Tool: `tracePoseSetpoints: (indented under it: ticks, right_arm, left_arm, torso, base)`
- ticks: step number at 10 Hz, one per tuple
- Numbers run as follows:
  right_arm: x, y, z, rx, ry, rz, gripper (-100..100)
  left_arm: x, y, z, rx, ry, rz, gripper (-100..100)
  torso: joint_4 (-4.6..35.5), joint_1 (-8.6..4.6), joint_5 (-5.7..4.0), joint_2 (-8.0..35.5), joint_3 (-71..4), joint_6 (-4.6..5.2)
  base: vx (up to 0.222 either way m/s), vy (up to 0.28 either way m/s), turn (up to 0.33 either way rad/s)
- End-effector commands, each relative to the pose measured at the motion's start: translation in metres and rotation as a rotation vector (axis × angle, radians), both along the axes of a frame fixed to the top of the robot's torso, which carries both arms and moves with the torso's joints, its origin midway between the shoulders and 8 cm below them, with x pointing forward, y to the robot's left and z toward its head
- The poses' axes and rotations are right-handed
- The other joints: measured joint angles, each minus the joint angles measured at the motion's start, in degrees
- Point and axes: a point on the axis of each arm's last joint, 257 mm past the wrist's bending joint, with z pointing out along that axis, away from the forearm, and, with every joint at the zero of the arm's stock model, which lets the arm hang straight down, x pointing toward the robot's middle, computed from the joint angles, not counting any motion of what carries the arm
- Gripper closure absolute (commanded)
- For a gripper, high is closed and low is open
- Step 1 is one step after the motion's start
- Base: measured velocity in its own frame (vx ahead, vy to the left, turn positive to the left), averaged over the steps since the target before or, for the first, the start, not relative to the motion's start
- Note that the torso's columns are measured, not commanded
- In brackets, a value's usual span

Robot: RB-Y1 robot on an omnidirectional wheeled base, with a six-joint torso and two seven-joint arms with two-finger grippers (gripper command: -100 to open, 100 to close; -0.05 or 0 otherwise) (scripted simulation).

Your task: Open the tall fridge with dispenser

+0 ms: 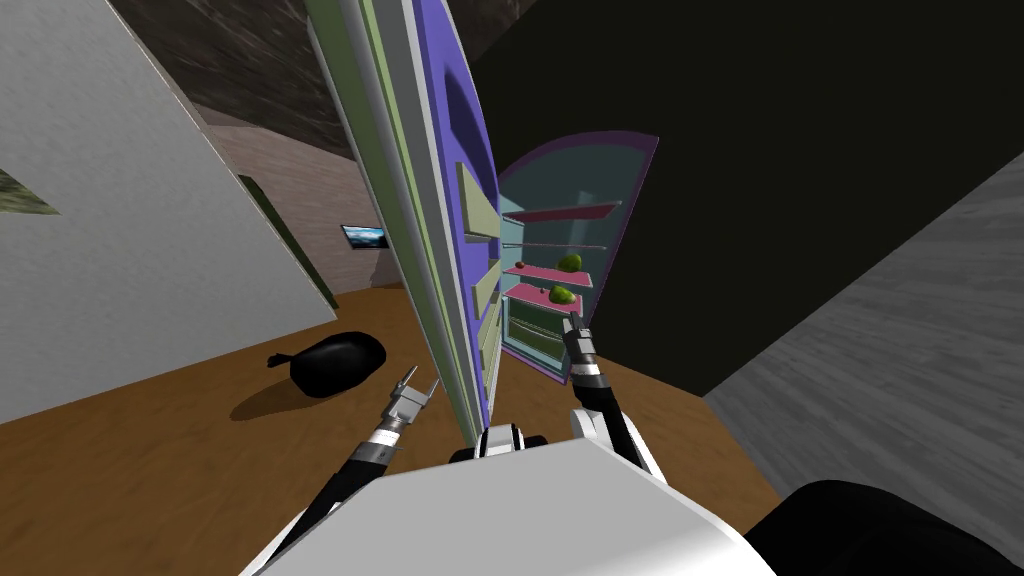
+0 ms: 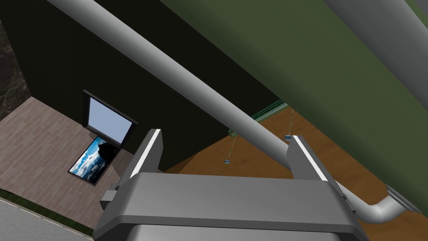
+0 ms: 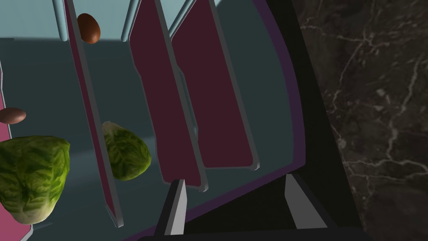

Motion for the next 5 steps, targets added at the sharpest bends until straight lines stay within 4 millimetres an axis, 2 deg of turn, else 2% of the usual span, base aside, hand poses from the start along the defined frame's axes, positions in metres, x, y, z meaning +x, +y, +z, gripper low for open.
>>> tracePoseSetpoints:
  ticks: [1, 5]
  right_arm:
    - [0.0, 0.0, 0.0, 0.0, 0.0, 0.0, 0]
    - [0.0, 0.0, 0.0, 0.0, 0.0, 0.0, 0]
  left_arm:
    - [0.0, 0.0, 0.0, 0.0, 0.0, 0.0, 0]
    - [0.0, 0.0, 0.0, 0.0, 0.0, 0.0, 0]
  torso:
    - [0.0, 0.02, 0.01, 0.0, 0.0, -0.01]
    - [0.0, -0.05, -0.02, 0.0, 0.0, -0.01]
  base:
    - [0.0, 0.0, 0.0]
    - [0.0, 0.0, 0.0]
